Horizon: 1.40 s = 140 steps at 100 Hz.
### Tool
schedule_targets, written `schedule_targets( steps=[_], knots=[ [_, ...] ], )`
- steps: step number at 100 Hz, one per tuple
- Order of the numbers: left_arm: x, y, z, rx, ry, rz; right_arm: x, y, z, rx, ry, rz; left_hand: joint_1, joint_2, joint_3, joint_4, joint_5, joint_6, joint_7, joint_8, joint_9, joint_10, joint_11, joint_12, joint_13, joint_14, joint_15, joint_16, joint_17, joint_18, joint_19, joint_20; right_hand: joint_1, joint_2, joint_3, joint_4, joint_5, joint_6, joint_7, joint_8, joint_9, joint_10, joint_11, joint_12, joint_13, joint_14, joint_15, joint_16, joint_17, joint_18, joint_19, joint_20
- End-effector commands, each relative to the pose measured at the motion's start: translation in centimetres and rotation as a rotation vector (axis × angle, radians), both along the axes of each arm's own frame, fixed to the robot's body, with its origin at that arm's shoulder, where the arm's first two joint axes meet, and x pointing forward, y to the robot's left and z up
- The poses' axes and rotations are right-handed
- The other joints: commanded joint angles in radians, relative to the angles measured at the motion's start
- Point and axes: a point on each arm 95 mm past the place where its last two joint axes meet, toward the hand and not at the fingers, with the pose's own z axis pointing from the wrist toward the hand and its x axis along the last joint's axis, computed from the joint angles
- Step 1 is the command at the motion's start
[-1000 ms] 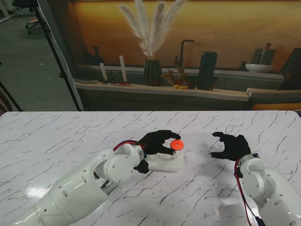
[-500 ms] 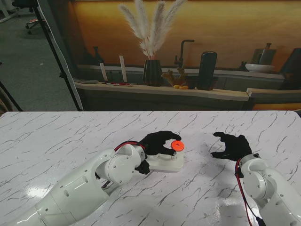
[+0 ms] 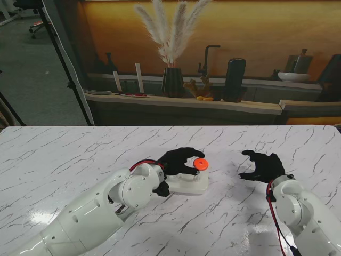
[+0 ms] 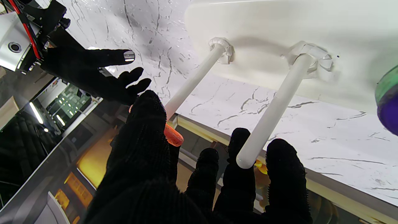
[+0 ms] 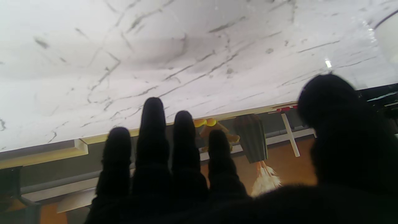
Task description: Move the three rings of the Hanoi Tower from the left rod to the right rod
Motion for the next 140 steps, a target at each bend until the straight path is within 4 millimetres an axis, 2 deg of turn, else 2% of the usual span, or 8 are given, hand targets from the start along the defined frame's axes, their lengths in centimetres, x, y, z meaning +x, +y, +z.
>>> schedule_targets(
  steps=[1, 97, 128, 136, 140],
  knots=[
    [-0.2, -0.4, -0.3, -0.011, 0.013, -0.017, -0.3, 0.2, -0.4, 0.003, 0.012, 0.004, 0.062, 0.045, 0.004, -0.011, 0.022, -0.03, 0.02, 0.0, 0.001, 0.003, 0.017, 0.012, 0.028, -0.001, 0.022, 0.017, 0.006, 0.008, 0.064, 0.029, 0.004, 0.02, -0.014, 0.023, 0.009, -0.001, 0.005, -0.012, 0.024, -0.004, 0.02, 0.0, 0.003, -0.012, 0.013, 0.003, -0.007, 0.321, 0.023, -0.002],
    [-0.4, -0.3, -1.7, -0.028, 0.023, 0.006, -0.2, -0.3, -0.2, -0.008, 0.005, -0.002, 0.075, 0.031, 0.008, -0.005, 0.026, -0.03, 0.034, 0.003, 0.003, -0.001, 0.032, 0.016, 0.039, -0.006, 0.046, 0.028, 0.035, -0.001, 0.08, 0.073, 0.006, 0.019, -0.015, 0.023, 0.007, 0.0, 0.006, -0.013, 0.023, -0.004, 0.02, 0.0, 0.004, -0.013, 0.013, 0.003, -0.007, 0.319, 0.024, -0.002],
    [-0.4, -0.2, -2.2, -0.023, 0.017, 0.011, -0.2, -0.3, -0.2, -0.009, 0.008, -0.002, 0.079, 0.007, 0.008, 0.0, 0.02, -0.028, 0.035, 0.001, -0.003, -0.002, 0.033, 0.015, 0.034, -0.007, 0.041, 0.023, 0.031, -0.001, 0.075, 0.076, 0.008, 0.02, -0.016, 0.023, 0.006, 0.0, 0.006, -0.013, 0.022, -0.004, 0.021, -0.001, 0.004, -0.012, 0.014, 0.003, -0.007, 0.32, 0.024, -0.002],
    [-0.3, -0.1, -2.2, -0.017, 0.009, 0.009, -0.2, -0.3, -0.2, -0.011, 0.007, -0.002, 0.072, -0.031, 0.018, 0.016, 0.01, -0.024, 0.026, -0.007, -0.012, -0.002, 0.029, 0.01, 0.019, -0.009, 0.007, -0.001, 0.012, -0.003, 0.056, 0.064, 0.008, 0.019, -0.016, 0.023, 0.007, 0.0, 0.007, -0.013, 0.023, -0.003, 0.021, 0.0, 0.006, -0.012, 0.015, 0.003, -0.005, 0.32, 0.025, -0.002],
    [-0.4, -0.1, -2.3, -0.014, 0.007, 0.008, -0.2, -0.3, -0.2, -0.011, 0.008, -0.002, 0.053, -0.063, 0.037, 0.027, -0.002, -0.02, 0.012, -0.018, -0.037, -0.008, 0.013, -0.003, 0.002, -0.006, -0.04, -0.049, -0.021, 0.002, 0.032, 0.02, 0.009, 0.019, -0.016, 0.023, 0.006, 0.0, 0.007, -0.013, 0.022, -0.004, 0.021, -0.001, 0.005, -0.012, 0.014, 0.003, -0.006, 0.32, 0.025, -0.002]
  ],
)
